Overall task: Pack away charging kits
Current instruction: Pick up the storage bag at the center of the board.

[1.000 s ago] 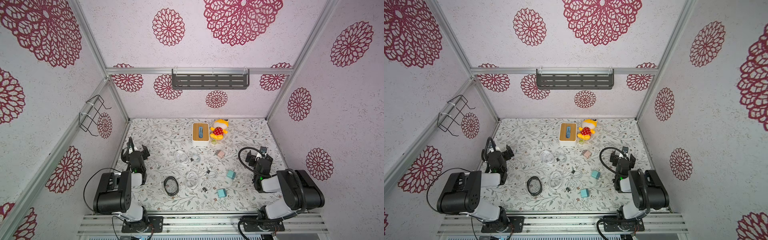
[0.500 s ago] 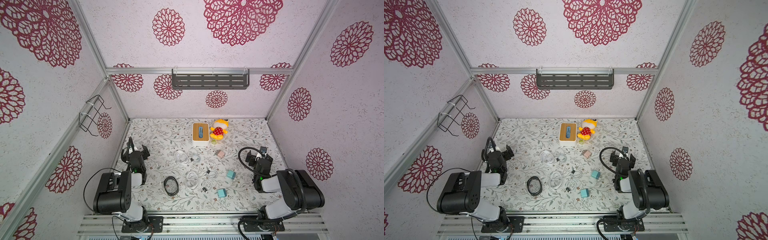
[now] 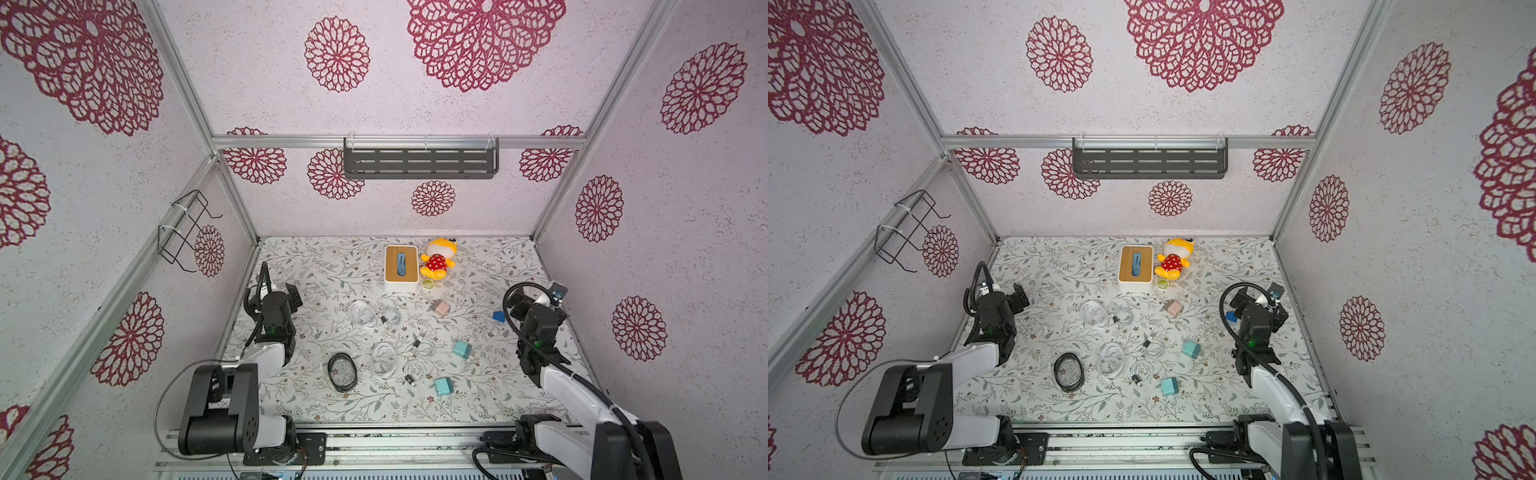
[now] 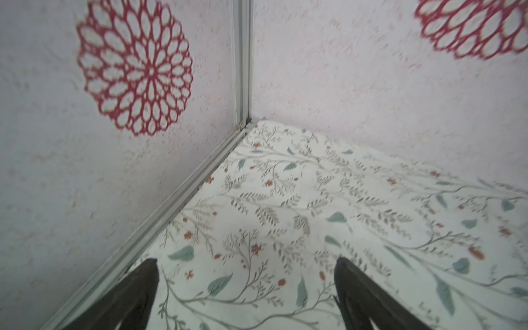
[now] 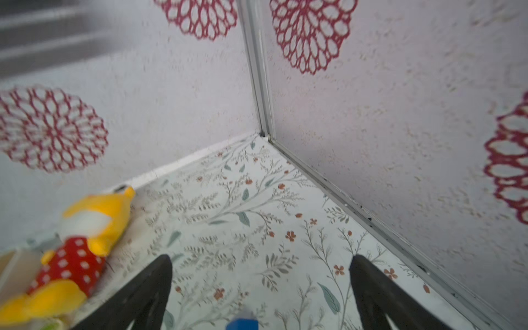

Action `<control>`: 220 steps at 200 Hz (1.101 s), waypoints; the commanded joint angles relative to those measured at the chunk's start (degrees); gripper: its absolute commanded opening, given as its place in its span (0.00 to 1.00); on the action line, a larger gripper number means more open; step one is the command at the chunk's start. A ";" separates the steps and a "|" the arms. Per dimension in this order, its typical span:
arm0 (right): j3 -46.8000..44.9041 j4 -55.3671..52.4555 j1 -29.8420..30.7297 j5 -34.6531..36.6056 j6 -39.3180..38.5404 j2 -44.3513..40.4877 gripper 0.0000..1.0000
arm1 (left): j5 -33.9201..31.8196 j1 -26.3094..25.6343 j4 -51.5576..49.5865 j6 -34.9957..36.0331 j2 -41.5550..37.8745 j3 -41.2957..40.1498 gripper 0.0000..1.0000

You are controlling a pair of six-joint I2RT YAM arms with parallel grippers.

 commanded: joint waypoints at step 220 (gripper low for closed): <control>22.50 -23.97 33.73 -17.46 10.29 24.82 0.88 | 10.08 3.94 -56.68 -37.33 -10.66 17.28 0.98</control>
